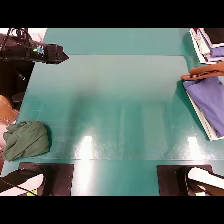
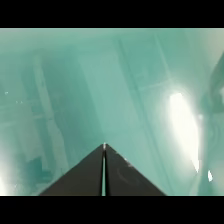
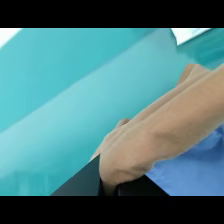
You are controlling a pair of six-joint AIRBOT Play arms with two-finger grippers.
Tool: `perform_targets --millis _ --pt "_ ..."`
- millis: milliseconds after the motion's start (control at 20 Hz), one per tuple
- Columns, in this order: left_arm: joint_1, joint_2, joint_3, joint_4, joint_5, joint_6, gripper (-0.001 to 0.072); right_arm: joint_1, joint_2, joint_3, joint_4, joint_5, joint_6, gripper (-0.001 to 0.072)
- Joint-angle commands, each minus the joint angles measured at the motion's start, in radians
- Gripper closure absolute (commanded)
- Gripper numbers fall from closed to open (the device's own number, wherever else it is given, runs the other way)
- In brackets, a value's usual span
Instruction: Fold the shirts.
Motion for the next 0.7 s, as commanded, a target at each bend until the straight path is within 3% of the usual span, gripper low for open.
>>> perform_targets --millis 0,350,600,650 --pt "0.000 0.001 0.000 0.000 0.011 0.000 0.0683 -0.064 0.090 0.000 -0.019 0.072 -0.002 0.0697" --pt "0.000 0.000 0.000 0.000 0.008 0.007 0.0683 -0.161 0.160 -0.072 -0.293 0.255 0.056 0.0697" --pt "0.000 0.000 0.000 0.000 0.007 0.024 0.0683 -0.281 0.240 -0.328 -0.297 0.271 0.055 0.0694" --pt "0.000 0.001 0.000 0.000 0.007 0.027 0.0683 -0.313 0.251 -0.362 -0.297 0.273 0.054 0.0656"
